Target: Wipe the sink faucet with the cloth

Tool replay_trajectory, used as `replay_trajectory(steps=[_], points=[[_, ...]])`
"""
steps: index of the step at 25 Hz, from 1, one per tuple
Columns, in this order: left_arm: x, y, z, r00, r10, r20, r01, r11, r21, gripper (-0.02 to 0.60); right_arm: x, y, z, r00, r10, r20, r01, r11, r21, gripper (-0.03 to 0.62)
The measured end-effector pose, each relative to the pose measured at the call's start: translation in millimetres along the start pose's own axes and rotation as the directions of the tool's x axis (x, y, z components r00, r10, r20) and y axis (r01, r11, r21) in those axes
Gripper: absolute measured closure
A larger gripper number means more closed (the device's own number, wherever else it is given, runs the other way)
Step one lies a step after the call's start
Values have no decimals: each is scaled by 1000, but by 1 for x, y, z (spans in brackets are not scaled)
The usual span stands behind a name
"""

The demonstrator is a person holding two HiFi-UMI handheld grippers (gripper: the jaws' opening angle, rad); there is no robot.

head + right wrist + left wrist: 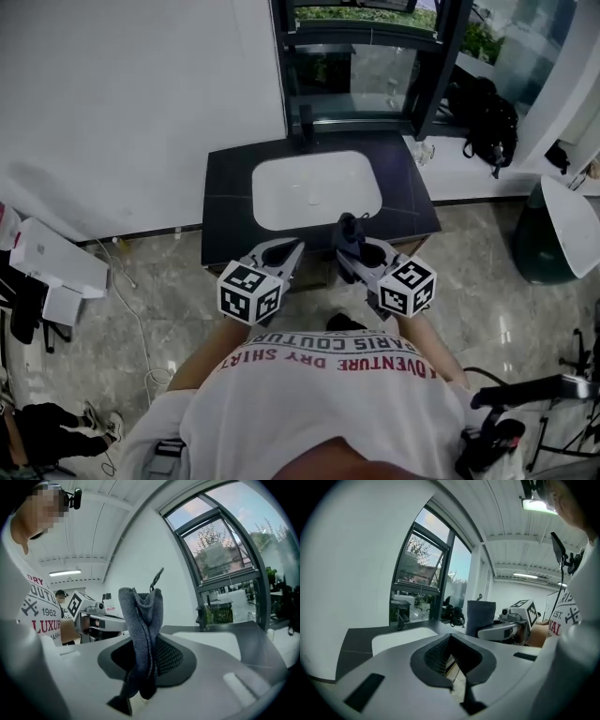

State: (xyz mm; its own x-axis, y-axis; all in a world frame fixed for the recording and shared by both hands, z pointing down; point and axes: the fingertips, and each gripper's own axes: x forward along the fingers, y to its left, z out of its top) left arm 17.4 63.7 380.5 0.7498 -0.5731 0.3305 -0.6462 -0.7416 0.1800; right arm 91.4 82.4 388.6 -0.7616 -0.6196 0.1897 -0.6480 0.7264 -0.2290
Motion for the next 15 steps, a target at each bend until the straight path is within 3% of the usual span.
replay_trajectory(steps=[5,15], points=[[76,38,8,1000,8,-18,-9,1000,-24,580,34,-81,4,999,33,-8,-33,999,3,516],[231,130,82,995,97,-7,-97,991,-96,580,105,-261,67,986,135,-100,-142,987,-68,516]])
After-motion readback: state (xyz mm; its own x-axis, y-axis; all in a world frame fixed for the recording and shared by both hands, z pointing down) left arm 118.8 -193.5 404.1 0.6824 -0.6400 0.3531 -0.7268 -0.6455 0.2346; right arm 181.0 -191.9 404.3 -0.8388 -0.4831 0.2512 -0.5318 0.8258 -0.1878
